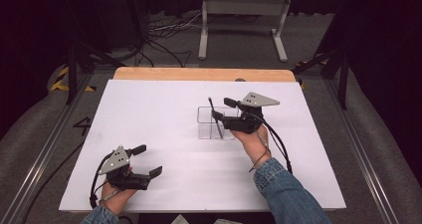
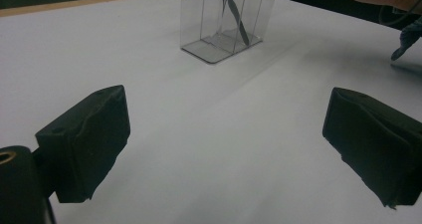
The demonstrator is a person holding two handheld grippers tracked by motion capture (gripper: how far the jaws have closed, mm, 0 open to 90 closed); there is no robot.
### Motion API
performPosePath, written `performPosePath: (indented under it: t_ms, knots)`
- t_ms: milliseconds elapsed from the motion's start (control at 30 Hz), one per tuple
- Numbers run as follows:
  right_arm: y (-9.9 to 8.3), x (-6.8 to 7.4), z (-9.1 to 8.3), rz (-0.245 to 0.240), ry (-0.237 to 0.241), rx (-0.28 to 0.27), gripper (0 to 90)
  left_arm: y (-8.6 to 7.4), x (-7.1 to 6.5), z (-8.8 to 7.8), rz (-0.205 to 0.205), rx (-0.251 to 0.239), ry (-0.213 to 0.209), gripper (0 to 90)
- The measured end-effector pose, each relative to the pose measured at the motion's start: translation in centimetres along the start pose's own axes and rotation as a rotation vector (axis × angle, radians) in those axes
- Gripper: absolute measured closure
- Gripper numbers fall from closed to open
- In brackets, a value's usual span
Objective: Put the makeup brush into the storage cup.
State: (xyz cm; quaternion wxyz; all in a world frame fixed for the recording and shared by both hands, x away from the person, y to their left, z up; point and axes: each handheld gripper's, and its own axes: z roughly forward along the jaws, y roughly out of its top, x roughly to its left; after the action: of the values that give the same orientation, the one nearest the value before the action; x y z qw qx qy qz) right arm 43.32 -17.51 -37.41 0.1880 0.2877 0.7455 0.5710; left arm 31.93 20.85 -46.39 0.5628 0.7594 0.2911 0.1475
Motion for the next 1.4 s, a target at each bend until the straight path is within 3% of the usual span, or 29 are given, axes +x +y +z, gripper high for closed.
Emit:
performPosePath:
  t_ms: [133,400,533,767,967,1400]
  knots:
    - [0.5,0.7,-0.6,-0.063,-0.026,0.01,14.9,0.0,0.0,0.0,0.001,0.001,-0.001,5.4]
    - [1.0,1.0,-2.9,-0.054,-0.023,0.024,2.9,0.0,0.0,0.0,0.009,0.0,-0.008,4.9]
    - [0.7,1.1,-4.6,-0.084,-0.028,0.015,1.9,0.1,0.1,0.0,-0.003,-0.005,-0.012,4.8]
    - [0.3,0.7,-6.8,-0.075,-0.029,0.007,0.6,0.1,0.0,0.1,0.0,-0.006,-0.034,3.9]
    - [-0.1,0.4,-8.5,-0.109,-0.041,0.014,0.6,0.2,0.0,0.1,-0.006,-0.01,-0.046,2.7]
    - [-2.1,0.7,-11.1,-0.122,-0.025,0.008,0.1,0.2,-0.1,0.0,0.002,-0.02,-0.053,0.0]
